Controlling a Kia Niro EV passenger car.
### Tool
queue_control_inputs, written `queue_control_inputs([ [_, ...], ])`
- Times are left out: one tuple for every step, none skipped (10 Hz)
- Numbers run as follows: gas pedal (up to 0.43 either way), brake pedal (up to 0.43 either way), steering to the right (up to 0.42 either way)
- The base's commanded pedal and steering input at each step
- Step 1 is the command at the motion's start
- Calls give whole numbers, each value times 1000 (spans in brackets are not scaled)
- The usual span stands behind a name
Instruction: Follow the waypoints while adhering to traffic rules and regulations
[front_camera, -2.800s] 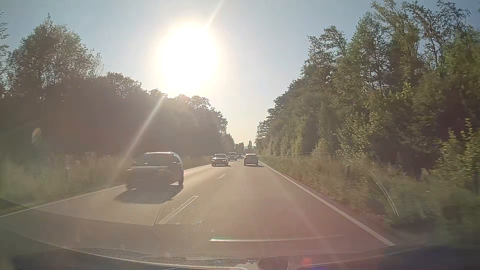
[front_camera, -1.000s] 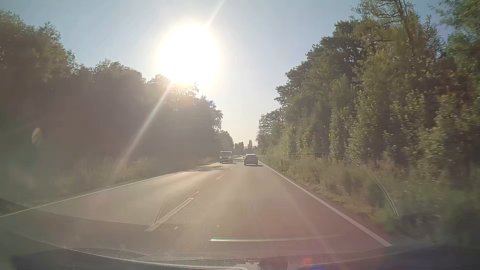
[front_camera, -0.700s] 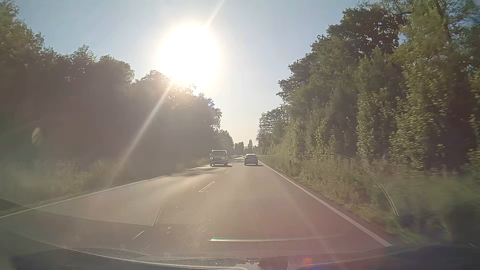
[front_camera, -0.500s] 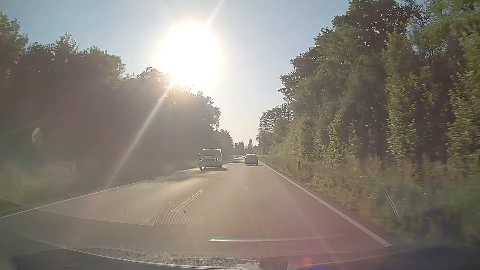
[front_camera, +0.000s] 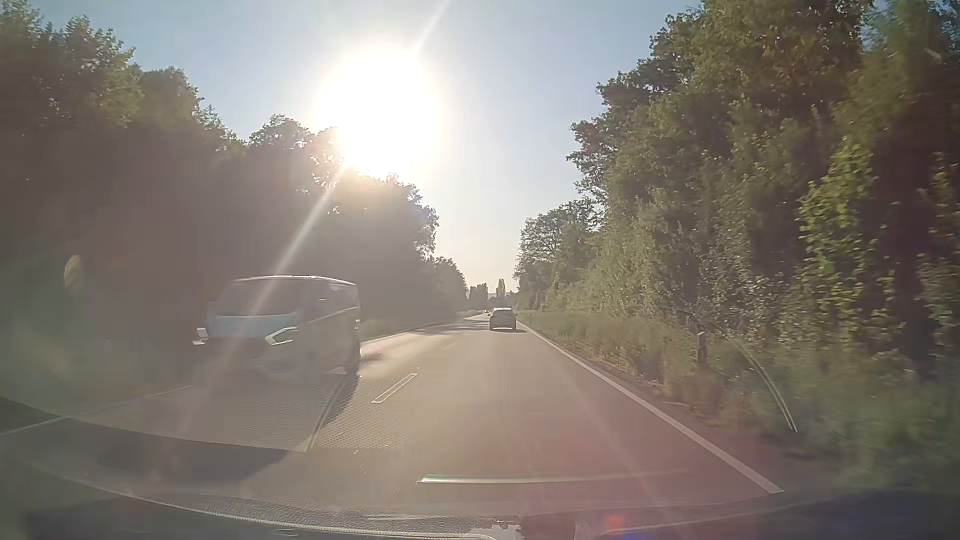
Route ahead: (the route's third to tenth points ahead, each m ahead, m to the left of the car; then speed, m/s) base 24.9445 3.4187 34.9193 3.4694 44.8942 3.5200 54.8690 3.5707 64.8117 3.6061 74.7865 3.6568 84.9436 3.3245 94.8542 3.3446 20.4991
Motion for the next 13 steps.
queue_control_inputs([
  [189,0,1],
  [189,0,1],
  [189,0,1],
  [189,0,0],
  [189,0,0],
  [189,0,0],
  [189,0,0],
  [189,0,0],
  [189,0,0],
  [189,0,0],
  [197,0,1],
  [197,0,1],
  [197,0,1],
])
